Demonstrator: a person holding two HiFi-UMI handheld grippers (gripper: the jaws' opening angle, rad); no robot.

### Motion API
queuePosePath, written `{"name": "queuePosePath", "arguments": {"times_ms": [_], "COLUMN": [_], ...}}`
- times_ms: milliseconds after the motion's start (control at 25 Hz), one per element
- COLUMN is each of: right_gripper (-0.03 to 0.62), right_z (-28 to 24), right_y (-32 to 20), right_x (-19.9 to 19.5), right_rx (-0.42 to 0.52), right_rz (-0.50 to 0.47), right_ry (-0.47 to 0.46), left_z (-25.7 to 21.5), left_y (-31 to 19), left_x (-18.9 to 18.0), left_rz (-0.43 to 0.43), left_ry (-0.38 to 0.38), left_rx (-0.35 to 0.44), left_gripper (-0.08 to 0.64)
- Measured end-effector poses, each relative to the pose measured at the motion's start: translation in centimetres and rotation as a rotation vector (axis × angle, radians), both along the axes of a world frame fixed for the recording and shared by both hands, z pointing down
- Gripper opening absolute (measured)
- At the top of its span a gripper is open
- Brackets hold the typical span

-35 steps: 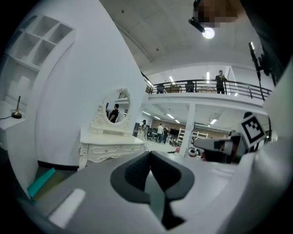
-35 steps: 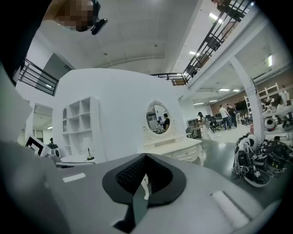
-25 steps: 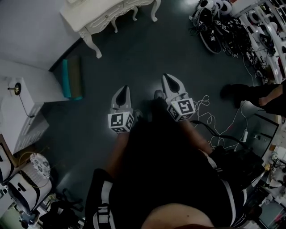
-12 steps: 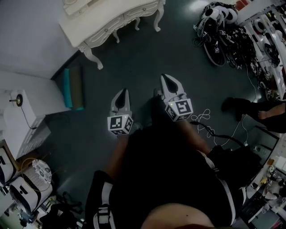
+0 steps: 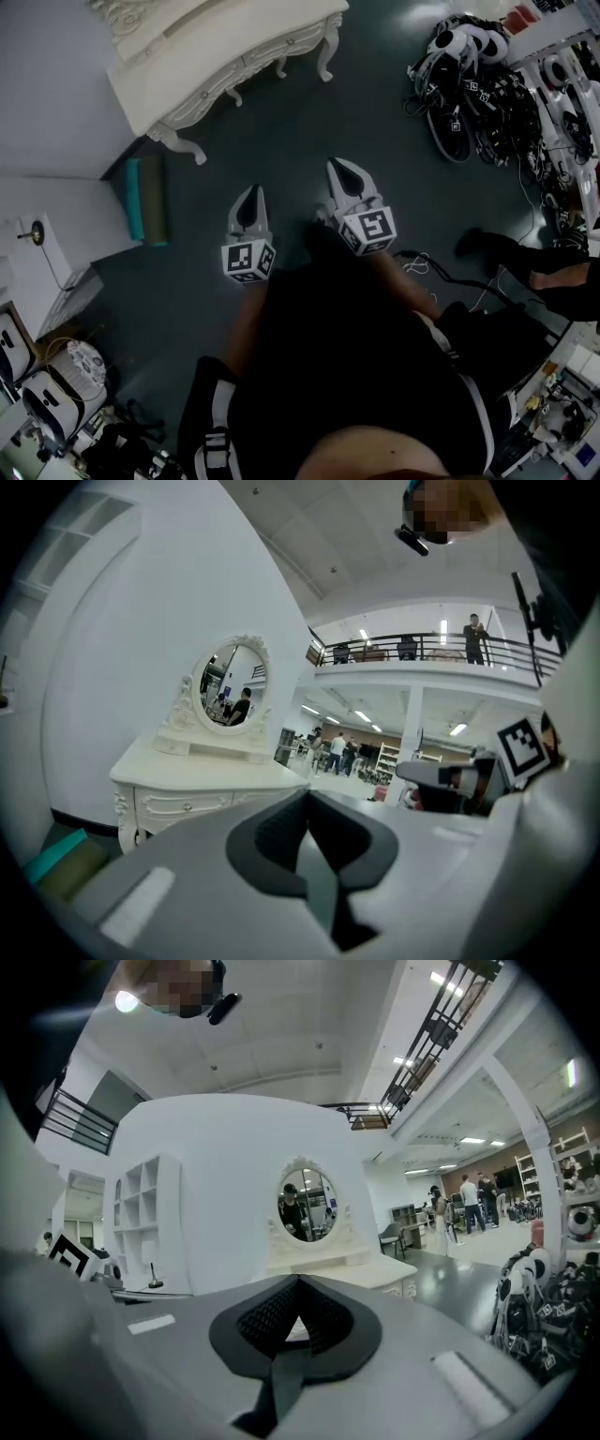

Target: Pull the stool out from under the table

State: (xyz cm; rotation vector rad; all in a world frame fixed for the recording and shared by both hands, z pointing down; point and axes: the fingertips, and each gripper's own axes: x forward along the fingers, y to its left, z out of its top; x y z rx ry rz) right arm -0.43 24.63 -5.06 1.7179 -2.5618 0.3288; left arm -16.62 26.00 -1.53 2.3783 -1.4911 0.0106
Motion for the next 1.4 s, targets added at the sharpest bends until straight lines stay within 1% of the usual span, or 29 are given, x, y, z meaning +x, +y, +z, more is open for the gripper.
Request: {"name": "queuePosePath", "arguments": {"times_ms": [120,280,400,600,840,1000,1120,1280,1400], "right_gripper": [-0.002,-0.002,-0.002,-0.002,-0.002,-0.002,-0.002,-0.002,-0.002], "right_z": [0.1,0.0,0.3,1.1,2.1,2.4,1.8,1.9,2.1], "right_y": [-3.3,-6.8,-9.2,-11.9,-15.7,-19.0,-21.4,-24.7,-26.9], "right_x": [2.2,5.0,6.4,7.5,7.8,7.7,7.3,6.8,6.6], "right_rx": [-0.004,-0.008,-0.011,-0.015,-0.016,-0.02,-0.014,-0.014,-0.011], "right_rz": [-0.027,-0.056,-0.055,-0.06,-0.07,-0.085,-0.106,-0.119,-0.131], "right_ry": [0.014,0.02,0.014,-0.007,-0.011,-0.005,-0.005,-0.001,-0.001], "left_z": [-0.1,-0.7,-0.4,0.2,1.1,1.8,1.8,2.3,2.5], "left_y": [-3.7,-7.0,-8.8,-10.8,-14.4,-17.7,-20.1,-23.3,-25.2], "left_x": [2.4,5.0,6.0,6.7,6.6,6.5,6.3,6.4,6.3], "left_rz": [-0.019,-0.055,-0.077,-0.095,-0.113,-0.128,-0.123,-0.127,-0.126], "left_ry": [-0.008,-0.017,-0.022,-0.036,-0.042,-0.042,-0.065,-0.051,-0.064], "left_rx": [0.004,0.018,0.021,0.002,-0.005,-0.009,0.008,-0.005,-0.001], "left_gripper": [0.009,0.009,0.009,0.009,0.009,0.009,0.009,0.009,0.009]}}
